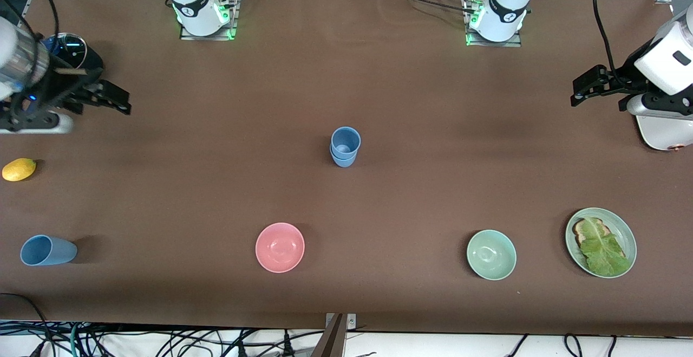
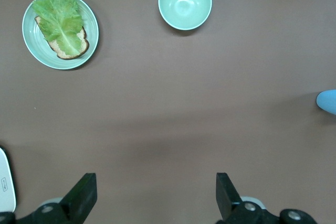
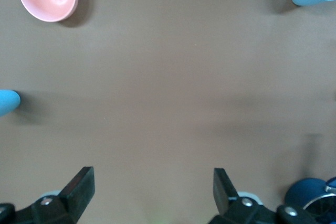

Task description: Stack blue cups with both arms

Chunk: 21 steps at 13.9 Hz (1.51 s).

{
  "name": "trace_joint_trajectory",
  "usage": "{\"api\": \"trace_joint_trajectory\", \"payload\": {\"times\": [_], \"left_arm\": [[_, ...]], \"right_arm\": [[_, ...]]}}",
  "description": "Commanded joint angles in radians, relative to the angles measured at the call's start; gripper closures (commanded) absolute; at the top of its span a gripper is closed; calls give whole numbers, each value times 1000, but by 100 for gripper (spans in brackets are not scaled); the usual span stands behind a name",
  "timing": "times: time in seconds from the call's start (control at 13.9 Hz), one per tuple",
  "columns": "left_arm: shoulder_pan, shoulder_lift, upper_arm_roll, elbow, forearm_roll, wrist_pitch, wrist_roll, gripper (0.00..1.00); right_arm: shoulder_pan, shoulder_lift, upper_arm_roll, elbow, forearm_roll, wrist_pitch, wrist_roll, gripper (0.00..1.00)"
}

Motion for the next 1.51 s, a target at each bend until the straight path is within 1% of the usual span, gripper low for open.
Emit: {"api": "trace_joint_trajectory", "payload": {"times": [0.0, 0.29, 0.5, 0.72, 0.86, 1.44], "left_arm": [[1, 10, 3, 32, -2, -15, -9, 0], [3, 9, 3, 32, -2, -15, -7, 0], [3, 10, 3, 32, -2, -14, -6, 0], [3, 10, 3, 32, -2, -14, -6, 0], [3, 10, 3, 34, 0, -14, -6, 0], [3, 12, 3, 34, -2, -14, -6, 0]], "right_arm": [[-70, -97, 58, -126, 15, 21, -28, 0], [-90, -97, 70, -129, 13, 7, -67, 0], [-82, -85, 72, -104, 9, -35, -64, 0], [-81, -63, 70, -72, 7, -36, -71, 0], [-82, -55, 69, -71, 12, -34, -61, 0], [-82, -57, 69, -51, 10, -36, -71, 0]]}}
